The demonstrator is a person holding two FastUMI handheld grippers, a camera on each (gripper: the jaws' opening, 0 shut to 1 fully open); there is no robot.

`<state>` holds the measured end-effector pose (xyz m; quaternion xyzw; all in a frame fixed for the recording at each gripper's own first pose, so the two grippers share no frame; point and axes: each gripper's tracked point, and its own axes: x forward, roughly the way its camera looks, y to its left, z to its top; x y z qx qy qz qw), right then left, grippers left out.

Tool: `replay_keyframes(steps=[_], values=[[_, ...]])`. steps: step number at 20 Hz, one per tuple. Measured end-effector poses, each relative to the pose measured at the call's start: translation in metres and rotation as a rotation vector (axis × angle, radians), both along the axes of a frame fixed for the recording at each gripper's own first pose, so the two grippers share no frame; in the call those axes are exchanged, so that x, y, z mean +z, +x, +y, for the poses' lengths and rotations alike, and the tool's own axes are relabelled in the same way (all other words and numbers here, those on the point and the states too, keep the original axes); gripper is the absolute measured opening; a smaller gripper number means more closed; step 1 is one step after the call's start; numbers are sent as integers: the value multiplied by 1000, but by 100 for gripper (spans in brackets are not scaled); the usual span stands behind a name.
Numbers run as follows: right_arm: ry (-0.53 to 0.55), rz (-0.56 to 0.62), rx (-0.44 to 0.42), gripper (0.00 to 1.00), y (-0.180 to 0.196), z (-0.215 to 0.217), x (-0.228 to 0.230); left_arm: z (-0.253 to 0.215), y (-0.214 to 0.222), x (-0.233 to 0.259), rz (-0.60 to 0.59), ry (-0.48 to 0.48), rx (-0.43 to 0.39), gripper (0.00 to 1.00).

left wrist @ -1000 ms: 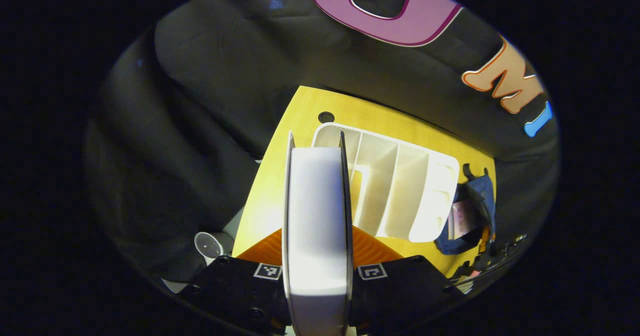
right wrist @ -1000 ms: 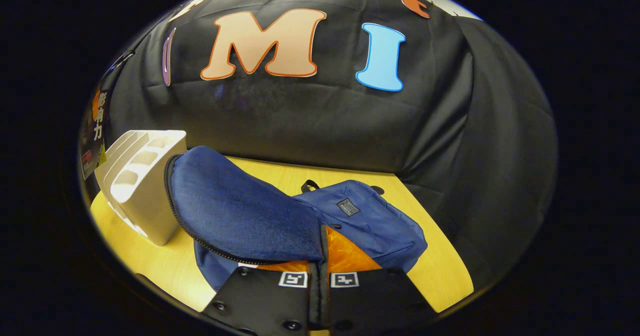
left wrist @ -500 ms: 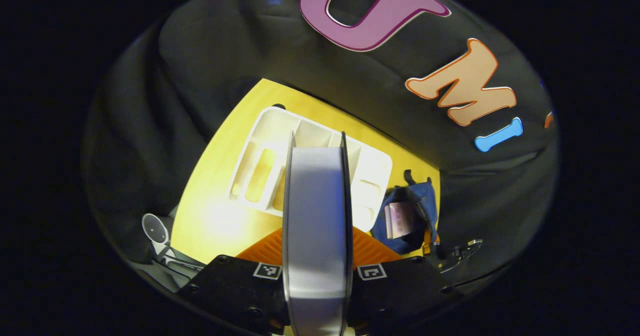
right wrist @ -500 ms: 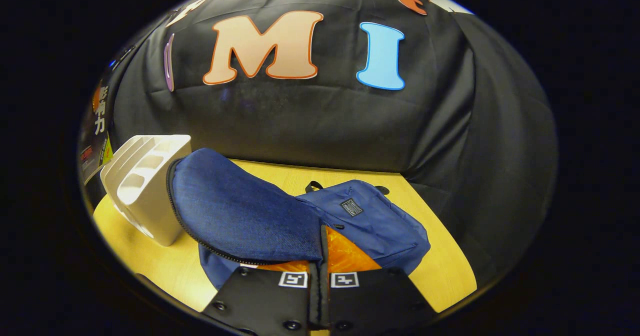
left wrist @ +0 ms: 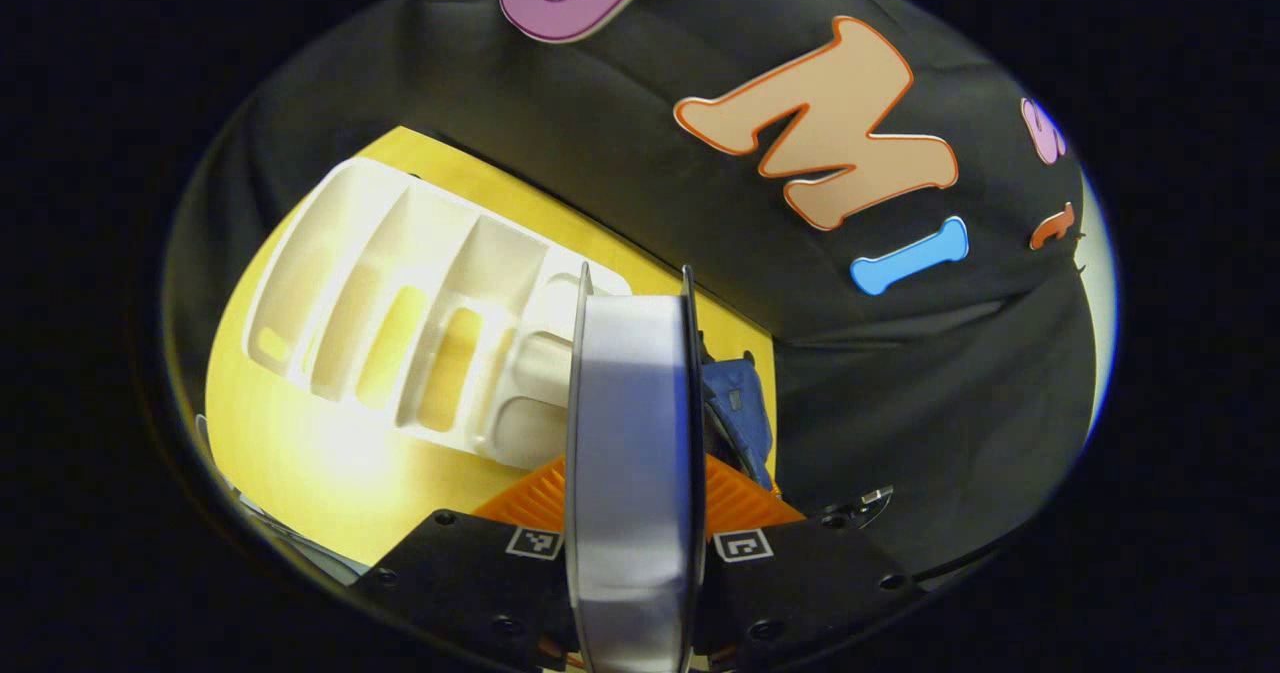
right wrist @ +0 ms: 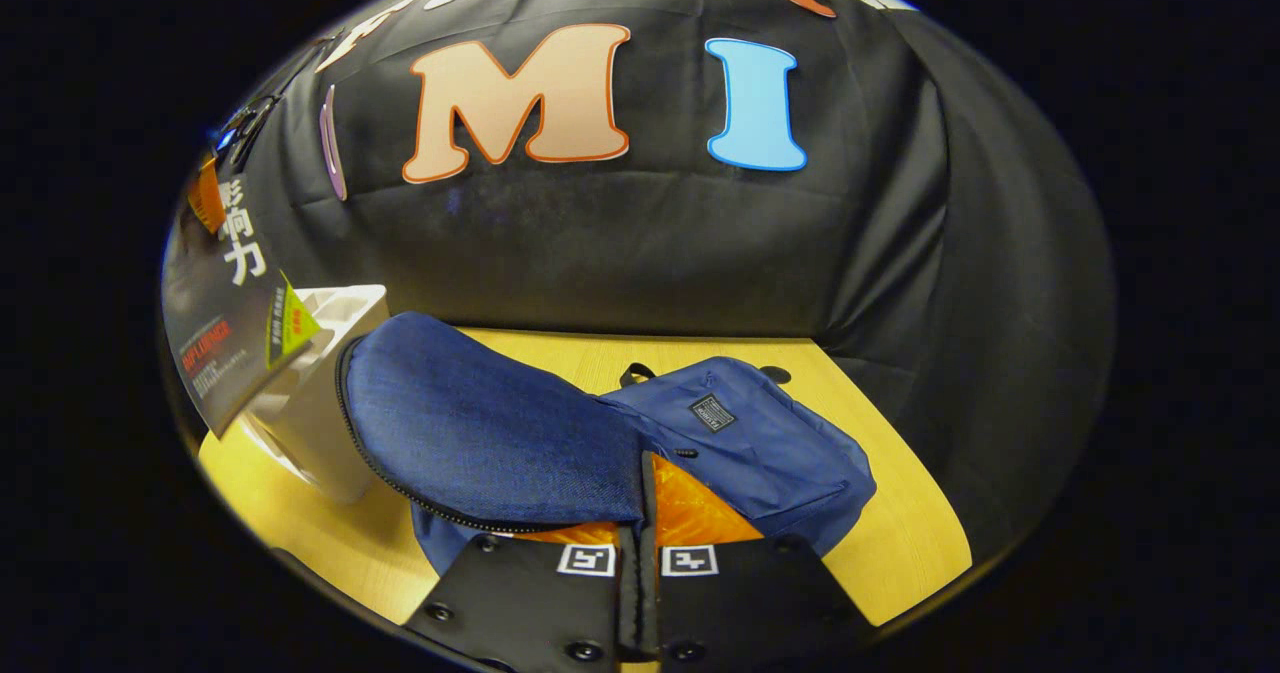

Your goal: Open the schoolbag, grab two books from the bookshelf and put them into the schoolbag.

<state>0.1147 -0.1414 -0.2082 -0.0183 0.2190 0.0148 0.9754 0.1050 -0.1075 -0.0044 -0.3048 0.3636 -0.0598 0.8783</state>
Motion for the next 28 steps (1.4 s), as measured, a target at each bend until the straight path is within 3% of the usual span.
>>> replay_keyframes(steps=[10, 13, 19, 22, 28], values=[[79, -21, 1, 3, 3, -5, 9, -96, 56, -76, -24, -76, -1, 41], [134, -25, -9, 3, 4, -10, 12, -121, 71, -98, -25, -58, -19, 40], [144, -42, 8, 3, 7, -7, 13, -156, 102, -130, -66, -88, -18, 40], [150, -50, 17, 3, 7, -6, 15, -175, 106, -141, -75, -170, -21, 40], [166, -72, 25, 3, 3, -5, 17, -178, 119, -150, -170, -209, -7, 40]])
